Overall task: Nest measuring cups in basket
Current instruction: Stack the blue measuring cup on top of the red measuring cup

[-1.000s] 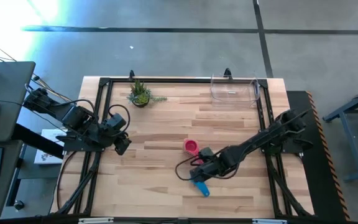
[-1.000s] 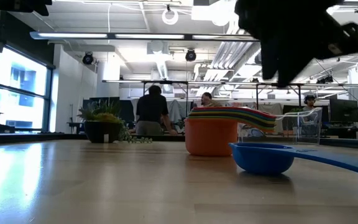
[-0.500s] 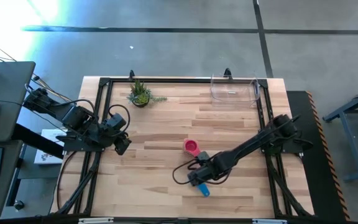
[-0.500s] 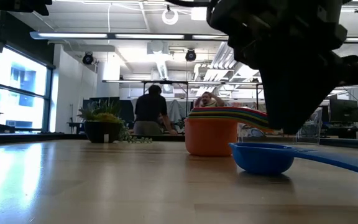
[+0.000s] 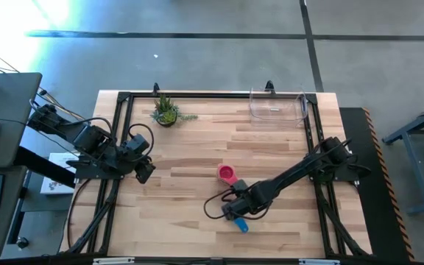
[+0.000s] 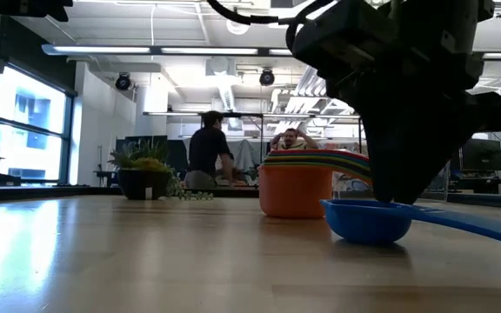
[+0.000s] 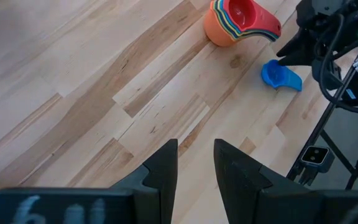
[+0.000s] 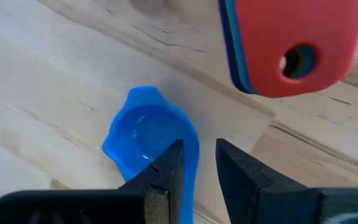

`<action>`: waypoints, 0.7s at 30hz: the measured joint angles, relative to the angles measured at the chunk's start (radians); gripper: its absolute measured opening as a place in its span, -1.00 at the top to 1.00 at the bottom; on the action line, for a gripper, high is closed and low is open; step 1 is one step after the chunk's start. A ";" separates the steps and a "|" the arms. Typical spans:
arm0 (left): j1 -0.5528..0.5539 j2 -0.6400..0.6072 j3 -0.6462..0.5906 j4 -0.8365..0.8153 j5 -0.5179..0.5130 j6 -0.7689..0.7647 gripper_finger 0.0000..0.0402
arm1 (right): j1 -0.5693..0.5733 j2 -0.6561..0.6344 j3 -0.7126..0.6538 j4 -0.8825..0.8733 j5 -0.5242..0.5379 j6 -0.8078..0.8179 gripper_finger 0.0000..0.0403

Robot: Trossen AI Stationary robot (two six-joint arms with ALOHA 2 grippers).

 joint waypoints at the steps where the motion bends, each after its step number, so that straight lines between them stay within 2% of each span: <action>1: 0.000 0.000 0.000 0.000 0.000 0.000 0.53 | 0.000 0.004 0.000 0.001 0.000 0.000 0.58; 12: 0.000 0.000 0.000 0.000 -0.003 0.000 0.53 | 0.000 0.031 0.000 0.024 -0.031 0.007 0.59; 21: 0.000 0.000 0.000 -0.001 -0.009 0.000 0.53 | 0.000 0.031 0.000 0.023 -0.034 0.000 0.97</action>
